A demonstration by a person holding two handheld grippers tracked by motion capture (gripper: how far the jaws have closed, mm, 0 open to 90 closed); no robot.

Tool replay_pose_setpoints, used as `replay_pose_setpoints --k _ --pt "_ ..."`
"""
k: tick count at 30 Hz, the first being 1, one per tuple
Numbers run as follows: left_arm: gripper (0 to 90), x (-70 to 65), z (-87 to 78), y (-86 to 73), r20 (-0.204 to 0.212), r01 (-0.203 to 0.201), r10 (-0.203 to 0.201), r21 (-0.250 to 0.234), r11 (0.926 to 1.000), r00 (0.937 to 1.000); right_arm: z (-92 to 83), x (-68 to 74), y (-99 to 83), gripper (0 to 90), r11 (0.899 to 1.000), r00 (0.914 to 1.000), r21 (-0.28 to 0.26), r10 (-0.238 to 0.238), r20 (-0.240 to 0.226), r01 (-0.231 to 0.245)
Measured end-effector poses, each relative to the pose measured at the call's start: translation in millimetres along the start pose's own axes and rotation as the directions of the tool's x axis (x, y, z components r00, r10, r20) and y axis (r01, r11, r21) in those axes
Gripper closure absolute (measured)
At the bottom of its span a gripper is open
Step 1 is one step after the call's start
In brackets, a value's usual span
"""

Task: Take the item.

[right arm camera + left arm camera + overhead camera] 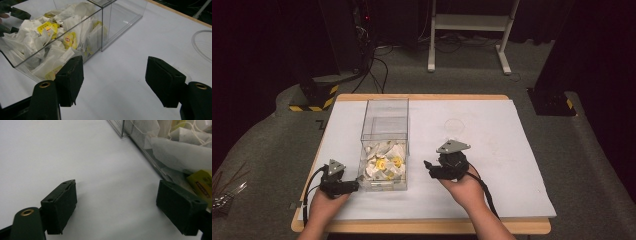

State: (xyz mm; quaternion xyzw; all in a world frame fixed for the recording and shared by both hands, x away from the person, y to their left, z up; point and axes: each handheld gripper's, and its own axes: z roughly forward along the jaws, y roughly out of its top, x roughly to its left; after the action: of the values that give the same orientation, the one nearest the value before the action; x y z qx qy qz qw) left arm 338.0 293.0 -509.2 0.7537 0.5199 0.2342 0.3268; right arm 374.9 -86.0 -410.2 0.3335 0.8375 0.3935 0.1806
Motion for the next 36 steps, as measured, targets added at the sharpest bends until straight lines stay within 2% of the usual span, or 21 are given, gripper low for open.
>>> replay_pose_setpoints --k 5,8,16,26,36 --pt "16.8 0.1 0.0 0.0 0.001 0.001 -0.001 0.0 1.0 1.0 0.6 4.7 7.3 31.6 1.0 0.9998 -0.011 -0.004 -0.02 0.003" --pt "16.8 0.1 0.1 0.0 0.001 0.001 -0.001 0.0 1.0 1.0 3.2 11.4 15.4 32.4 1.0 0.9991 -0.012 -0.025 -0.033 0.024" --pt "16.8 0.5 0.1 0.1 0.001 -0.003 0.003 0.0 1.0 1.0 9.4 25.1 27.8 32.8 0.999 0.9969 -0.022 -0.046 -0.064 0.045" --pt "16.7 0.5 0.0 0.1 0.001 -0.002 0.002 0.001 1.0 1.0 20.2 42.6 38.9 34.0 0.996 0.9899 -0.02 -0.083 -0.115 0.081" --pt "16.7 0.5 0.0 0.2 0.001 -0.002 0.002 0.001 1.0 1.0 29.9 58.4 45.1 34.7 0.996 0.9815 -0.006 -0.092 -0.168 0.092"
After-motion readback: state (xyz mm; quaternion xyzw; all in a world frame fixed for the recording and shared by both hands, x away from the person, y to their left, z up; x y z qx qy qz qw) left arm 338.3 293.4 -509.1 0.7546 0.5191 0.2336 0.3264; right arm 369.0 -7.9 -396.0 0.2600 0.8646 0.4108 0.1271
